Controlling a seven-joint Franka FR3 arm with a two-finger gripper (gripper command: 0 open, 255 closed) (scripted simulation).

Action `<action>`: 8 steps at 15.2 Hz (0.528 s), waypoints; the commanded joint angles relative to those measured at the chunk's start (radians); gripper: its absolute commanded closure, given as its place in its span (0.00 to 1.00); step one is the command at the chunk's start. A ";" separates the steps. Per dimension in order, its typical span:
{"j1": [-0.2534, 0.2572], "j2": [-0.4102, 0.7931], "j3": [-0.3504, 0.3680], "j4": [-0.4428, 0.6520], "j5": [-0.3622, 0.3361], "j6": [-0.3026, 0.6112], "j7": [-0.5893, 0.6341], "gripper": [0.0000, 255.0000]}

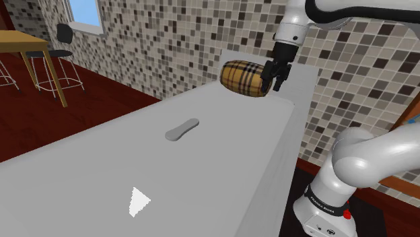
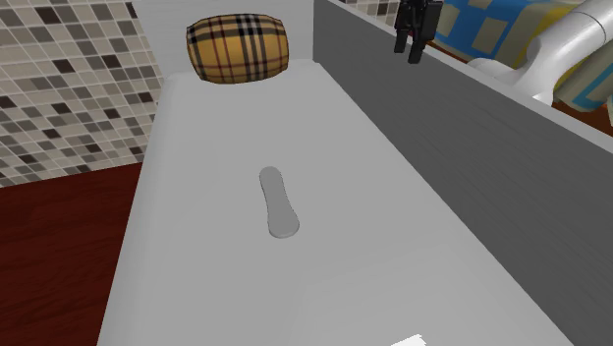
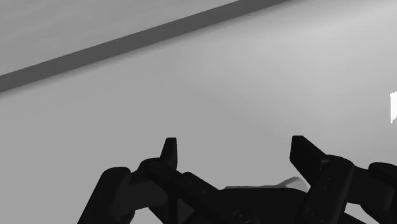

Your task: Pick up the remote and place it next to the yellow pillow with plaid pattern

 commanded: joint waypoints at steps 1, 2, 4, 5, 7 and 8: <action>0.000 0.000 0.000 0.000 0.000 0.000 0.000 0.00; -0.005 0.015 0.025 -0.009 0.015 0.027 0.047 0.00; -0.015 0.052 0.074 -0.022 0.042 0.081 0.141 0.00; -0.021 0.074 0.098 -0.025 0.054 0.108 0.187 0.00; -0.033 0.123 0.146 -0.025 0.076 0.163 0.279 0.00; -0.039 0.150 0.169 -0.023 0.084 0.190 0.325 0.00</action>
